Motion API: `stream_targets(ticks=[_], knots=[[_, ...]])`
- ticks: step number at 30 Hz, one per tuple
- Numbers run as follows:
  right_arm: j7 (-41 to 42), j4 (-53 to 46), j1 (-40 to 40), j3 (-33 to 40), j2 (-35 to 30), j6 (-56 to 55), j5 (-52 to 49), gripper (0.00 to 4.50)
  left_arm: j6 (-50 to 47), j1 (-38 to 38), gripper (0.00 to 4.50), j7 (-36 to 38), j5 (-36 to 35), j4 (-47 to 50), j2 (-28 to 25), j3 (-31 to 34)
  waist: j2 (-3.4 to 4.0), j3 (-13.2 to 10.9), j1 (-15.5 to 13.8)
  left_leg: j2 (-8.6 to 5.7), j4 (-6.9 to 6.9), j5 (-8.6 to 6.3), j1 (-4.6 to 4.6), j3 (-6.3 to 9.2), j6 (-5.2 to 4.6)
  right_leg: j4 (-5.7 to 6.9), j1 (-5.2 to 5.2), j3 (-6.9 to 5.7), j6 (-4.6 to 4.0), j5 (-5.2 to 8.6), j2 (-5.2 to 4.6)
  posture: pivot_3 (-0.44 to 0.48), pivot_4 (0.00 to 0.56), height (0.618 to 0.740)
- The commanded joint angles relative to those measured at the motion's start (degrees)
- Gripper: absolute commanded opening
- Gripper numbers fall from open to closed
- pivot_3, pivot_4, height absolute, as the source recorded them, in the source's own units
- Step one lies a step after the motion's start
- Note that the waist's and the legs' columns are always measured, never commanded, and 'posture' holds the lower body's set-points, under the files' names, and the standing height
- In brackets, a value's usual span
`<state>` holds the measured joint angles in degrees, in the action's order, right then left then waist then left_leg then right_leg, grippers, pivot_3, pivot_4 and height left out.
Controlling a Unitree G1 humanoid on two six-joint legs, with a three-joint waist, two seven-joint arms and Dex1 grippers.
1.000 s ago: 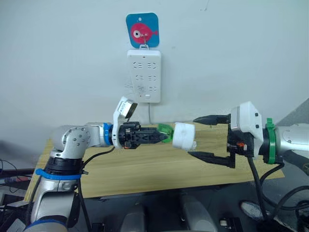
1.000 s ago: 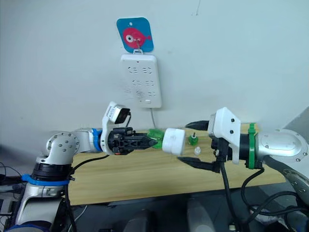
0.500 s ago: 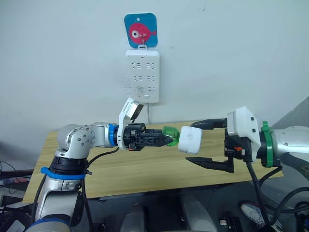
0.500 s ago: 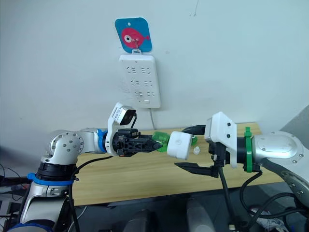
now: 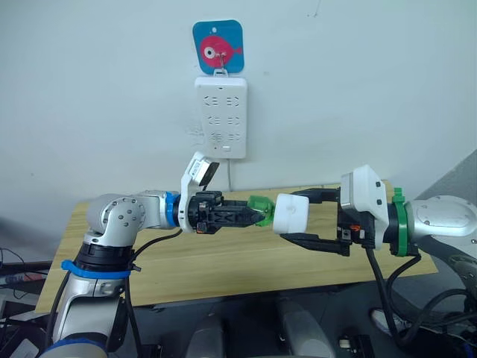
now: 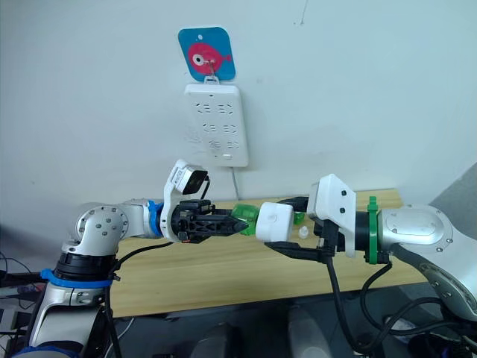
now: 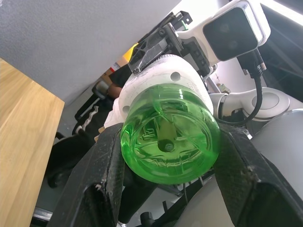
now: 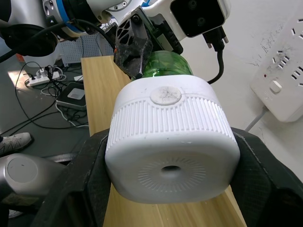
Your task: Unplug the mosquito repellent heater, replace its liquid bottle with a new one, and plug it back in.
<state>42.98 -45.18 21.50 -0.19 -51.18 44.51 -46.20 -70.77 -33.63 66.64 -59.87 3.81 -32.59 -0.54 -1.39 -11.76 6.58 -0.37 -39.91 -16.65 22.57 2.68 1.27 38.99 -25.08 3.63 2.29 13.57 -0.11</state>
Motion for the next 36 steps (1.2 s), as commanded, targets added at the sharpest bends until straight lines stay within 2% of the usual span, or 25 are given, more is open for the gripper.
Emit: stream_targets(ticks=[1, 5, 6, 12, 25, 34, 36], knots=[[0.81, -0.46, 1.33, 1.62, 0.04, -1.79, 0.36, 2.99, 0.92, -0.32, 3.26, 2.02, 1.15, -0.26, -1.78, -0.66, 0.0, 0.0, 0.03, 0.0, 0.0, 0.0, 0.0, 0.0, 0.0, 0.0, 0.0, 0.0, 0.0, 0.0, 0.0, -0.199, 0.154, 0.733], [2.03, -0.03, 1.1, 1.87, -0.37, -2.26, 0.43, 2.99, -0.15, -0.69, 4.45, 3.45, 0.26, -1.06, -2.62, -0.16, 0.0, 0.0, 0.01, 0.01, 0.0, 0.0, 0.01, 0.02, 0.0, 0.0, 0.0, -0.02, 0.0, 0.0, 0.0, -0.199, 0.154, 0.733], [2.32, 0.03, 1.11, 1.85, -0.43, -2.35, 0.45, 2.99, -0.75, -0.77, 4.47, 3.61, -0.18, -1.18, -2.68, 0.03, 0.0, 0.0, 0.01, 0.0, 0.0, 0.0, 0.01, 0.01, 0.0, 0.0, 0.0, -0.03, 0.0, 0.0, 0.0, -0.199, 0.154, 0.733], [4.45, 0.17, 1.2, 0.97, -0.64, -3.51, 1.49, 2.99, -3.35, -1.44, 4.47, 3.3, -1.71, -1.16, -2.27, 0.03, 0.0, 0.0, 0.01, 0.0, 0.0, 0.0, 0.0, 0.01, 0.0, 0.0, 0.0, -0.05, 0.0, 0.0, 0.0, -0.199, 0.154, 0.733], [7.12, -0.13, 0.11, 0.1, -1.09, -4.21, 3.75, 2.99, -1.77, -2.38, 4.47, 1.09, -0.58, 0.22, 1.2, -1.19, 0.0, 0.0, 0.0, 0.01, 0.0, 0.0, 0.0, 0.03, 0.0, 0.0, 0.0, -0.03, 0.0, 0.0, -0.01, -0.2, 0.155, 0.733], [7.29, -0.14, 0.13, 0.12, -0.68, -3.92, 4.12, 2.99, -2.36, -1.92, 4.47, 0.78, -0.78, 1.54, 1.39, -2.0, 0.0, 0.0, 0.0, 0.0, 0.0, 0.0, 0.0, 0.02, 0.0, 0.01, 0.0, -0.04, 0.0, 0.0, -0.01, -0.199, 0.155, 0.733], [7.16, -0.22, 0.28, 0.04, -0.59, -3.79, 4.07, 2.99, -2.53, -1.9, 3.87, 0.31, -0.93, 1.53, 1.67, -1.89, 0.0, 0.0, 0.0, 0.0, 0.0, 0.0, 0.0, 0.02, 0.0, 0.0, 0.0, -0.03, 0.0, 0.0, -0.01, -0.199, 0.155, 0.733]])
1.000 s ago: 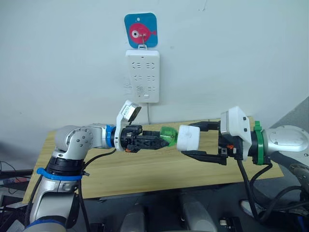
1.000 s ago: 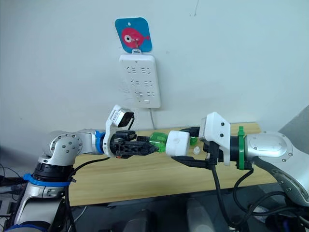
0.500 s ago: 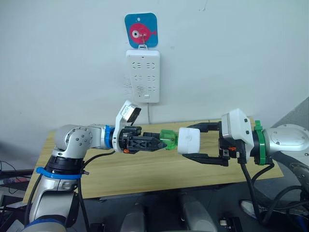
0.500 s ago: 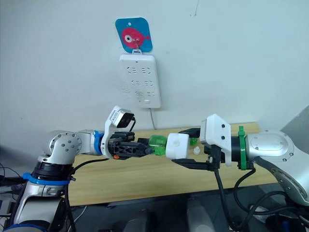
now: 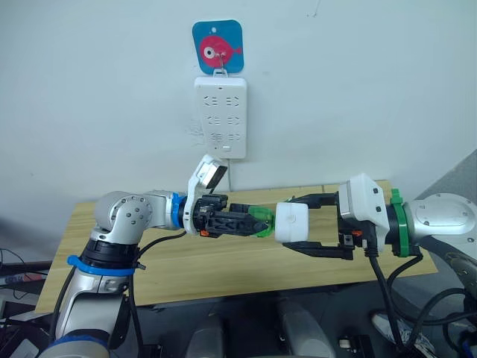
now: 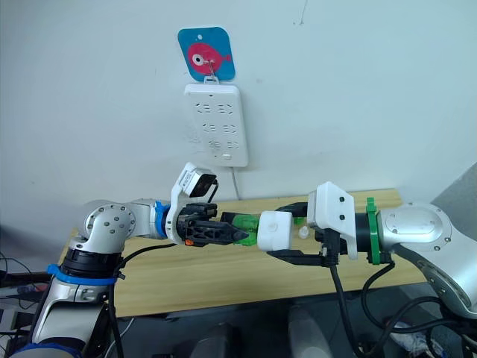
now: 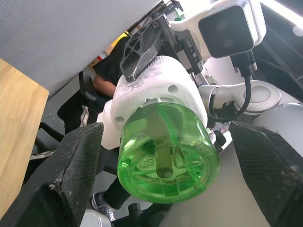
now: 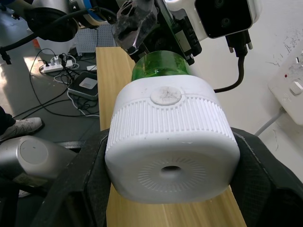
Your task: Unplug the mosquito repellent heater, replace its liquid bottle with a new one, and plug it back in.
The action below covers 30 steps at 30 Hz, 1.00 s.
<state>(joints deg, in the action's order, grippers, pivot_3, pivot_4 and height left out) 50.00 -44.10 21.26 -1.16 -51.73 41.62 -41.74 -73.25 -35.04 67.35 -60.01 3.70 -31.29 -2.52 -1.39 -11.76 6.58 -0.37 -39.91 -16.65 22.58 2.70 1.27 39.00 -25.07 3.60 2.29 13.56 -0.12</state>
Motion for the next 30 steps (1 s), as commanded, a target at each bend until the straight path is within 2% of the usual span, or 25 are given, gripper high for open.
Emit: stream_targets(ticks=[1, 5, 12, 13, 16, 19, 24, 26, 30], knots=[[0.1, -1.33, 0.57, 1.0, -0.01, -0.85, -0.42, 2.99, -0.1, -0.48, 3.59, -0.64, -0.87, 1.61, 0.51, 0.17, 0.0, 0.0, 0.0, 0.0, 0.0, 0.0, 0.0, 0.0, 0.0, 0.0, 0.0, 0.0, 0.0, 0.0, 0.0, -0.199, 0.155, 0.733], [-0.19, -1.51, 0.92, 0.82, 0.16, -0.61, -0.45, 2.99, -0.28, -0.31, 2.32, -1.12, -1.05, 1.84, 0.89, -0.03, 0.0, 0.0, 0.0, 0.0, 0.0, 0.0, 0.0, 0.0, 0.0, 0.0, 0.0, 0.0, 0.0, 0.0, 0.0, -0.199, 0.155, 0.733], [-0.61, -2.36, 0.07, 1.04, -0.05, -0.43, -0.31, 2.99, -0.02, -0.13, 2.27, -2.53, -1.19, 1.78, 1.82, 0.41, 0.0, 0.0, 0.0, 0.0, 0.0, 0.0, 0.0, 0.01, 0.0, 0.0, 0.0, 0.0, 0.0, 0.0, -0.01, -0.201, 0.153, 0.733], [-0.66, -2.15, -0.1, 1.15, -0.15, -0.55, -0.04, 3.74, 0.02, -0.14, 2.27, -2.54, -1.14, 1.72, 1.84, 0.46, 0.0, 0.0, 0.0, 0.0, 0.0, 0.0, 0.0, 0.01, 0.0, 0.0, 0.0, 0.0, 0.0, 0.0, -0.01, -0.201, 0.151, 0.733], [-1.32, -1.64, -0.4, 1.49, -0.77, -0.48, 1.35, 4.5, 0.08, -0.12, 2.27, -2.28, -1.11, 1.52, 1.49, 0.7, 0.0, 0.0, 0.02, -0.01, 0.0, 0.0, 0.0, 0.01, 0.0, 0.0, 0.0, 0.0, 0.0, 0.0, -0.01, -0.201, 0.151, 0.733], [-0.49, -1.5, -2.74, 4.69, -3.29, 0.73, 0.54, 4.5, -0.16, -0.09, 2.27, -2.17, -1.27, 1.03, 0.96, 1.24, 0.0, 0.0, -0.01, -0.01, 0.0, 0.0, 0.0, 0.01, 0.0, 0.01, 0.0, 0.0, 0.0, 0.0, -0.01, -0.201, 0.151, 0.733], [2.0, 0.81, -11.96, 11.52, -6.68, 0.63, 0.08, 4.5, -1.09, -0.13, 2.27, -1.04, -1.62, -0.3, -0.33, 1.4, -0.04, 0.03, -0.15, -0.04, 0.0, 0.0, 0.01, 0.03, 0.0, -0.02, 0.03, 0.0, 0.0, 0.0, -0.02, -0.208, 0.15, 0.733], [1.58, 2.86, -13.15, 10.04, -6.03, -1.09, 2.59, 3.91, -1.82, -0.37, 2.27, -0.29, -2.07, -0.55, -0.72, 1.06, -0.05, 0.03, -0.09, -0.04, 0.0, 0.0, -0.06, -0.02, 0.0, -0.01, 0.08, -0.01, 0.0, 0.0, 0.0, -0.21, 0.149, 0.733], [0.42, 7.18, -9.5, 3.95, -2.53, -2.93, 6.09, 2.5, -3.2, -1.09, 2.27, 1.1, -2.52, -0.8, -0.94, 0.6, -0.06, 0.05, 0.55, -0.01, 0.0, 0.0, -0.15, -0.19, 0.0, 0.03, 0.07, 0.08, 0.01, 0.0, 0.05, -0.215, 0.147, 0.733]])
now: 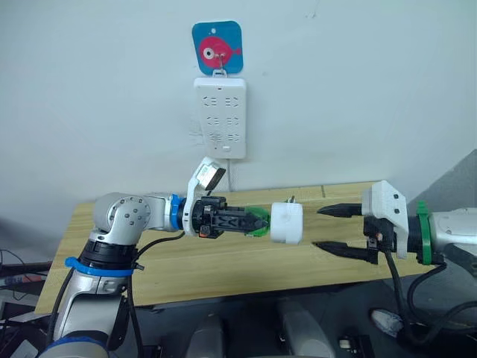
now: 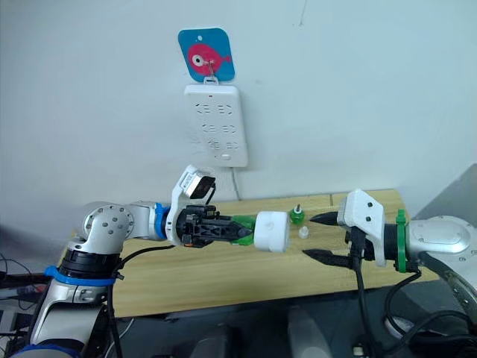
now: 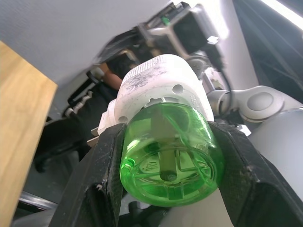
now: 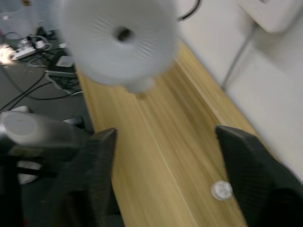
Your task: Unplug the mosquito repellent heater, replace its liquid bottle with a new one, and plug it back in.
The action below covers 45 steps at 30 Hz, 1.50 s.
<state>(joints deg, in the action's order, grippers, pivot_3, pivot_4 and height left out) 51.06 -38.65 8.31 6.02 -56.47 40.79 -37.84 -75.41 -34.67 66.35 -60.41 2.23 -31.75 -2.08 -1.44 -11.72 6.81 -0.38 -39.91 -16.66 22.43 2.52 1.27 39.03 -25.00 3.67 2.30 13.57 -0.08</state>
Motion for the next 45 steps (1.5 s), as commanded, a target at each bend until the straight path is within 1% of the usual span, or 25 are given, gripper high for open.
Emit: stream_targets(ticks=[1, 4, 6, 7, 11, 14, 23, 31, 37, 40, 42, 44, 45], knots=[[-0.83, 2.77, 4.82, -4.69, 3.39, -2.3, 2.86, 2.1, -1.46, -1.62, 2.27, 2.14, -2.28, 0.54, -0.33, 0.27, -0.01, 0.01, 0.55, 0.04, 0.0, 0.0, -0.03, -0.01, 0.0, 0.0, 0.01, 0.01, 0.0, 0.0, 0.04, -0.214, 0.146, 0.733], [0.03, 4.73, 7.28, -8.08, 5.29, -3.66, 5.18, 1.06, -2.15, -2.0, 2.27, 2.26, -2.45, 0.26, -0.08, 0.52, -0.01, 0.01, 1.16, 0.05, 0.01, 0.0, -0.02, 0.07, 0.0, 0.02, 0.0, -0.02, 0.0, 0.0, 0.04, -0.21, 0.145, 0.733], [0.7, 4.77, 9.08, -10.98, 7.92, -3.11, 4.45, 0.31, -3.22, -1.96, 2.27, 1.8, -3.29, 0.19, 0.19, 1.23, -0.01, 0.02, 1.16, 0.05, 0.02, 0.0, -0.02, 0.09, 0.0, 0.02, 0.0, -0.03, 0.0, 0.0, 0.04, -0.202, 0.146, 0.733], [0.96, 4.56, 9.78, -12.16, 9.06, -2.74, 4.03, 0.01, -3.6, -1.86, 2.27, 1.68, -3.6, 0.27, 0.2, 1.45, -0.01, 0.02, 1.18, 0.04, 0.02, 0.0, 0.0, 0.12, 0.0, 0.02, -0.01, -0.03, 0.0, 0.0, 0.03, -0.202, 0.146, 0.733], [0.02, 1.84, 11.23, -13.57, 12.8, 0.7, 0.45, 0.0, -5.19, -1.52, 2.27, 0.44, -5.27, -0.24, 0.64, 2.66, 0.0, 0.02, 1.17, 0.04, 0.0, 0.01, 0.05, 0.24, 0.01, 0.03, -0.02, -0.01, -0.01, 0.0, 0.0, -0.202, 0.146, 0.733], [-0.51, -0.04, 11.07, -13.21, 13.85, 3.56, -3.14, 0.0, -5.63, -1.49, 2.27, -0.46, -5.85, -0.61, 1.03, 3.37, -0.01, 0.02, 1.13, 0.01, -0.01, 0.01, 0.08, 0.28, 0.01, 0.02, -0.01, -0.02, -0.01, -0.01, -0.08, -0.189, 0.152, 0.733], [-2.78, -3.92, 8.96, -9.55, 13.81, 11.7, -14.26, 0.0, -5.32, -1.53, 2.27, -2.51, -6.32, -1.83, 2.18, 4.61, 0.0, 0.02, 1.12, 0.01, -0.01, 0.01, 0.08, 0.32, 0.01, 0.02, 0.0, -0.03, -0.01, -0.01, -0.15, -0.193, 0.153, 0.733], [-7.03, -4.76, 8.41, -6.68, 14.37, 17.02, -25.85, 0.0, -4.29, -1.35, 2.27, -4.39, -6.45, -1.91, 2.93, 5.13, 0.0, 0.02, 1.11, 0.01, -0.01, 0.01, 0.08, 0.31, 0.01, 0.03, 0.0, -0.03, -0.01, -0.01, -0.12, -0.188, 0.156, 0.733], [-9.02, -4.83, 8.71, -6.08, 13.9, 18.26, -29.78, 0.0, -3.84, -0.89, 2.27, -4.54, -6.29, -1.32, 2.83, 4.82, 0.0, 0.02, 1.11, 0.0, -0.01, 0.0, 0.08, 0.31, 0.01, 0.03, 0.0, -0.03, -0.01, 0.0, -0.07, -0.188, 0.158, 0.733], [-9.28, -5.02, 8.63, -6.29, 13.44, 18.2, -29.61, 0.0, -3.68, -0.71, 2.27, -4.6, -6.27, -1.1, 2.79, 4.71, 0.0, 0.02, 1.11, 0.0, -0.01, 0.0, 0.08, 0.29, 0.01, 0.02, 0.0, -0.03, -0.01, 0.0, -0.06, -0.189, 0.158, 0.733], [-9.53, -4.85, 7.95, -7.65, 11.88, 18.06, -25.8, 0.0, -3.66, -0.85, 2.27, -4.87, -6.51, -1.16, 3.03, 4.99, 0.0, 0.02, 1.11, 0.0, -0.01, 0.0, 0.08, 0.29, 0.01, 0.02, 0.0, -0.03, 0.0, 0.0, -0.06, -0.189, 0.158, 0.733], [-9.63, -3.28, 6.51, -10.38, 9.49, 14.68, -16.79, 0.0, -3.37, -1.06, 2.27, -5.27, -6.89, -0.93, 3.33, 5.4, 0.0, 0.02, 1.1, 0.0, -0.01, 0.0, 0.09, 0.29, 0.01, 0.02, 0.0, -0.04, 0.0, 0.0, -0.06, -0.188, 0.157, 0.733], [-10.04, -1.41, 5.59, -12.08, 7.8, 11.55, -10.7, 0.17, -2.89, -1.21, 2.27, -5.59, -7.02, -0.53, 3.51, 5.65, -0.01, 0.02, 1.08, 0.0, 0.0, 0.0, 0.08, 0.29, 0.01, 0.01, 0.0, -0.04, 0.0, 0.0, -0.06, -0.188, 0.158, 0.733]])
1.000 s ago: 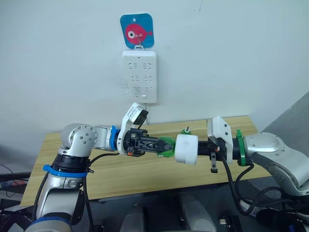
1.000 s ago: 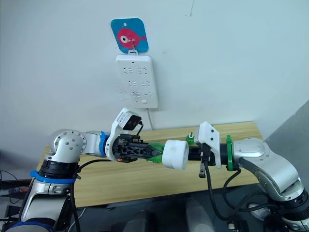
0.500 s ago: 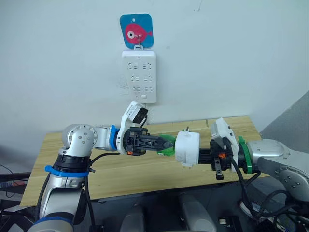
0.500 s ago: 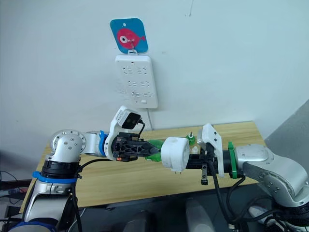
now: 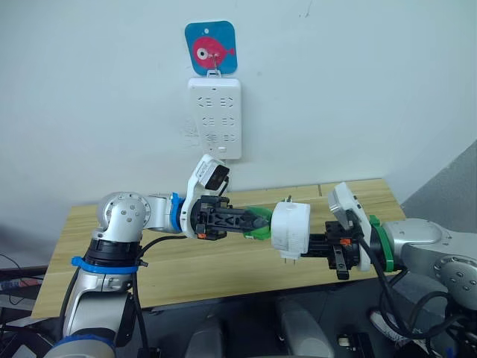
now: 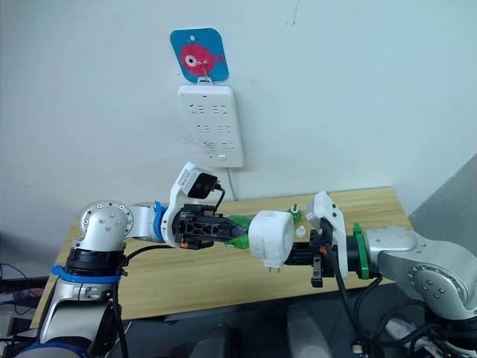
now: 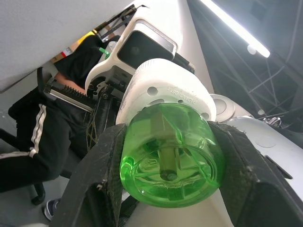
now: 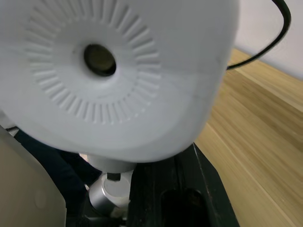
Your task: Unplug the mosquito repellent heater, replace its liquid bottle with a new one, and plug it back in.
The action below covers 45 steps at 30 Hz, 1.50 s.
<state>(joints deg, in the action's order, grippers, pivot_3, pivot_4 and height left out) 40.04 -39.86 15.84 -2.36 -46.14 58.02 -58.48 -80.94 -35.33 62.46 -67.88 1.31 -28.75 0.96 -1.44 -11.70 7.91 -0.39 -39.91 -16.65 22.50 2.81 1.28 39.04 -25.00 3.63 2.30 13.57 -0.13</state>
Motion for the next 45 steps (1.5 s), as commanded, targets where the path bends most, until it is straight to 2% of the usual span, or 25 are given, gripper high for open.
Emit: stream_targets(ticks=[1, 2, 8, 13, 14, 18, 21, 28, 40, 45], knots=[[0.93, 1.42, -2.69, -4.82, -3.78, -8.48, 14.61, 0.37, 3.26, -0.65, 2.27, -2.16, 0.46, 0.71, 0.78, 2.93, 0.0, 0.0, -0.03, -0.01, 0.0, 0.0, 0.02, 0.02, 0.0, -0.01, 0.0, 0.0, 0.0, 0.0, 0.0, -0.188, 0.158, 0.733], [0.97, 2.72, -3.34, -5.25, -4.5, -10.58, 17.65, 0.54, 3.7, -0.71, 2.27, -2.68, 0.37, 0.96, 1.02, 3.24, 0.0, 0.0, -0.02, -0.01, 0.0, 0.0, 0.03, 0.0, 0.0, -0.01, -0.01, -0.01, 0.0, 0.0, 0.0, -0.189, 0.157, 0.733], [1.4, 9.53, -7.3, -0.78, -7.93, -17.56, 27.0, 2.61, 10.01, 0.43, 2.27, -1.66, 4.36, 5.17, -0.49, 1.76, -0.01, 0.0, -0.12, -0.04, 0.0, 0.0, 0.01, -0.15, 0.0, -0.02, -0.02, 0.04, 0.0, 0.0, -0.01, -0.187, 0.158, 0.733], [3.82, 8.32, -11.6, 4.83, -9.89, -18.85, 27.33, 4.34, 23.55, 3.26, 2.27, -0.73, 14.43, 8.04, 0.06, -1.57, -0.01, 0.0, -0.13, -0.02, 0.02, 0.0, -0.02, -0.13, 0.0, -0.02, 0.0, 0.13, 0.0, 0.0, 0.0, -0.19, 0.158, 0.733], [3.82, 7.6, -12.26, 6.21, -9.76, -18.03, 26.43, 4.46, 26.52, 3.81, 2.27, -0.36, 16.43, 8.31, 0.41, -2.38, -0.01, 0.0, -0.15, -0.02, 0.02, 0.0, -0.04, -0.14, 0.0, -0.03, 0.02, 0.14, 0.0, 0.0, 0.0, -0.19, 0.158, 0.733], [5.41, 4.14, -14.76, 9.98, -10.3, -18.23, 25.67, 4.5, 39.28, 6.56, 2.27, 1.92, 24.96, 9.16, 1.31, -6.11, -0.01, 0.0, -0.17, -0.03, 0.02, 0.0, -0.05, -0.18, 0.0, -0.03, 0.04, 0.17, 0.0, 0.0, 0.0, -0.201, 0.161, 0.733], [7.22, 1.46, -15.29, 10.96, -11.27, -22.55, 28.24, 4.5, 54.1, 8.79, 2.27, 4.95, 34.31, 7.71, 1.58, -9.65, -0.01, 0.0, -0.1, -0.02, 0.04, 0.0, -0.06, -0.19, 0.0, -0.04, 0.04, 0.19, 0.0, 0.0, 0.01, -0.208, 0.162, 0.733], [10.36, -3.34, -10.81, 8.67, -11.14, -28.07, 29.77, 4.5, 71.36, 9.0, 2.27, 9.2, 42.42, 2.31, 3.93, -12.41, -0.01, 0.0, 0.02, -0.02, 0.03, -0.01, -0.14, -0.39, -0.02, -0.06, 0.09, 0.16, 0.02, 0.0, 0.06, -0.223, 0.162, 0.733], [9.8, -2.29, 1.86, -4.21, -8.75, -31.14, 40.93, 4.5, 74.87, 7.88, 2.27, 12.1, 43.44, -2.4, 5.56, -12.33, -0.02, 0.01, 0.43, 0.02, 0.03, -0.01, -0.17, -0.37, -0.02, -0.06, 0.09, 0.13, 0.02, 0.0, 0.07, -0.227, 0.152, 0.733], [10.17, -1.3, 3.91, -6.81, -8.26, -31.6, 44.54, 4.5, 75.11, 7.89, 2.27, 12.39, 43.33, -2.89, 5.6, -12.14, -0.02, 0.01, 0.39, 0.01, 0.03, -0.01, -0.15, -0.3, -0.02, -0.06, 0.09, 0.1, 0.01, 0.0, 0.06, -0.223, 0.151, 0.733]])
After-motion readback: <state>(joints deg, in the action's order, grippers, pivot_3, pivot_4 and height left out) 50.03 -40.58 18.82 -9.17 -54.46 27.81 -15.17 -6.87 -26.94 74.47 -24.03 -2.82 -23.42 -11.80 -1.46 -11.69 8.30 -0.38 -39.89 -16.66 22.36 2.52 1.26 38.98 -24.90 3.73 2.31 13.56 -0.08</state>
